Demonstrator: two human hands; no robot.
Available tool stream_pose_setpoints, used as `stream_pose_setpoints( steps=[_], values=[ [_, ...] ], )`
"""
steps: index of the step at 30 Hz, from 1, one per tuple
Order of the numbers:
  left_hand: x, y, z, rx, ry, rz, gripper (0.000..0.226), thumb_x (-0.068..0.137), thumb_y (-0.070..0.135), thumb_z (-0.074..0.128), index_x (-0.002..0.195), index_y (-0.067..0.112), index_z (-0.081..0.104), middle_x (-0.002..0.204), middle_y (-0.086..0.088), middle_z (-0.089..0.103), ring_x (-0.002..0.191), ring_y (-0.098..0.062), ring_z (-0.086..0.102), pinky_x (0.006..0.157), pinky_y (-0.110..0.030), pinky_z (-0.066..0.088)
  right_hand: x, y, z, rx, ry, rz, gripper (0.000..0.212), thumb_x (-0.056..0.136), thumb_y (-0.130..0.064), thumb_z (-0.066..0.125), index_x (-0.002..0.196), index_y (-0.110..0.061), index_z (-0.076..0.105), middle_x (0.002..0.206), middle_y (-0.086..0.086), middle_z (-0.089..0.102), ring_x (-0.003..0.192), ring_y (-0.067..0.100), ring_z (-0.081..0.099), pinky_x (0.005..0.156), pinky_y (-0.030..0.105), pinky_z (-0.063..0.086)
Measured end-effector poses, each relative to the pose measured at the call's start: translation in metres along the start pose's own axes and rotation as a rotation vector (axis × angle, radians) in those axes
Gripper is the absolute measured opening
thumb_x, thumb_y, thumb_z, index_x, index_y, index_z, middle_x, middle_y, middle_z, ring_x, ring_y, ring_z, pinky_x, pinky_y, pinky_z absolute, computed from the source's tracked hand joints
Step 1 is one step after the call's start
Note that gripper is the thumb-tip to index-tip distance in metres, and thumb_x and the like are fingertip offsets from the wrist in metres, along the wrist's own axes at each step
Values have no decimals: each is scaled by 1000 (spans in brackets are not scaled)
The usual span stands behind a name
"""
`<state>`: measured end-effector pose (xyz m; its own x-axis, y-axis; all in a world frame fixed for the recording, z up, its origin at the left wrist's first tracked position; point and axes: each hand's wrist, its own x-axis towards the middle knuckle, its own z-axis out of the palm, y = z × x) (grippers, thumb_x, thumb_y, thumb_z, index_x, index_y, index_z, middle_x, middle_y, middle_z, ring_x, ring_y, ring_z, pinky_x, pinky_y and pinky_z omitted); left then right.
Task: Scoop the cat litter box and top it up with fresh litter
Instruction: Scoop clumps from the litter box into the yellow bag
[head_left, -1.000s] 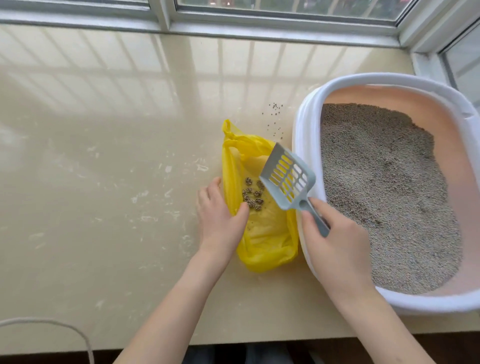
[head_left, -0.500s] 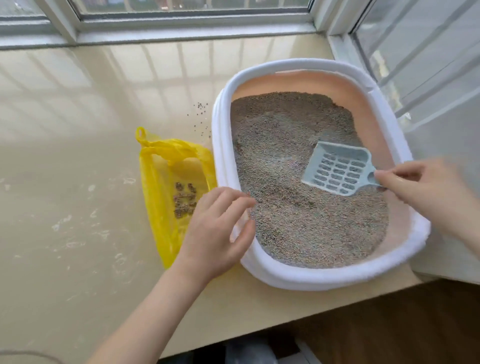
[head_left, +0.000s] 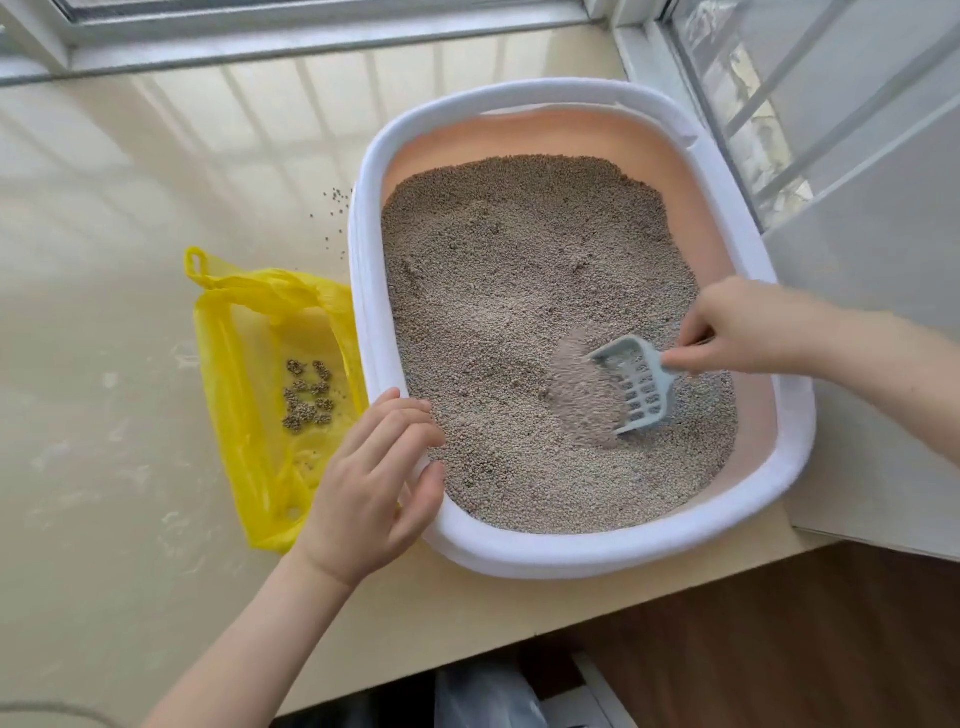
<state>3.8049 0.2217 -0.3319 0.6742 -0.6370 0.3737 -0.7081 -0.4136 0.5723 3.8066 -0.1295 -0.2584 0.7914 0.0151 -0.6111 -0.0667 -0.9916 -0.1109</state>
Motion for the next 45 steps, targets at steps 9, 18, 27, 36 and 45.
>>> stream_pose_setpoints(
  steps=[9, 18, 27, 36, 45],
  values=[
    [-2, -5, 4, 21, 5, -1, 22, 90, 15, 43, 97, 3, 60, 95, -12, 61, 105, -23, 53, 113, -35, 29, 28, -65, 63, 343, -96, -254, 46, 90, -42, 60, 59, -7, 57, 49, 0, 44, 45, 12, 31, 46, 22, 27],
    [-2, -6, 4, 14, -6, 18, 17, 87, 15, 47, 101, 7, 53, 96, -12, 61, 105, -23, 52, 114, -34, 28, 35, -98, 84, 170, 98, -191, 39, 98, -41, 47, 61, -28, 43, 51, -10, 47, 51, 5, 46, 101, 32, 31],
    [-1, -5, 2, 37, -33, 37, 20, 88, 14, 42, 105, 8, 51, 98, -11, 59, 107, -23, 51, 114, -35, 27, 9, -83, 86, 467, 212, 53, 34, 97, -36, 48, 70, -23, 63, 61, -1, 59, 61, 12, 55, 78, 30, 33],
    [-3, -5, 4, 44, -39, 45, 20, 90, 14, 38, 105, 9, 50, 104, -5, 49, 107, -24, 50, 114, -39, 28, -11, -82, 82, 452, 296, 213, 38, 97, -42, 46, 75, -21, 67, 55, -3, 58, 56, 15, 54, 52, 25, 28],
    [-4, -5, 4, 48, -28, 52, 21, 91, 13, 35, 105, 8, 50, 104, -6, 49, 106, -26, 50, 114, -39, 28, -14, -83, 88, 620, 285, 212, 41, 96, -41, 49, 69, -15, 66, 54, 3, 57, 47, 17, 44, 51, 27, 33]
  ],
)
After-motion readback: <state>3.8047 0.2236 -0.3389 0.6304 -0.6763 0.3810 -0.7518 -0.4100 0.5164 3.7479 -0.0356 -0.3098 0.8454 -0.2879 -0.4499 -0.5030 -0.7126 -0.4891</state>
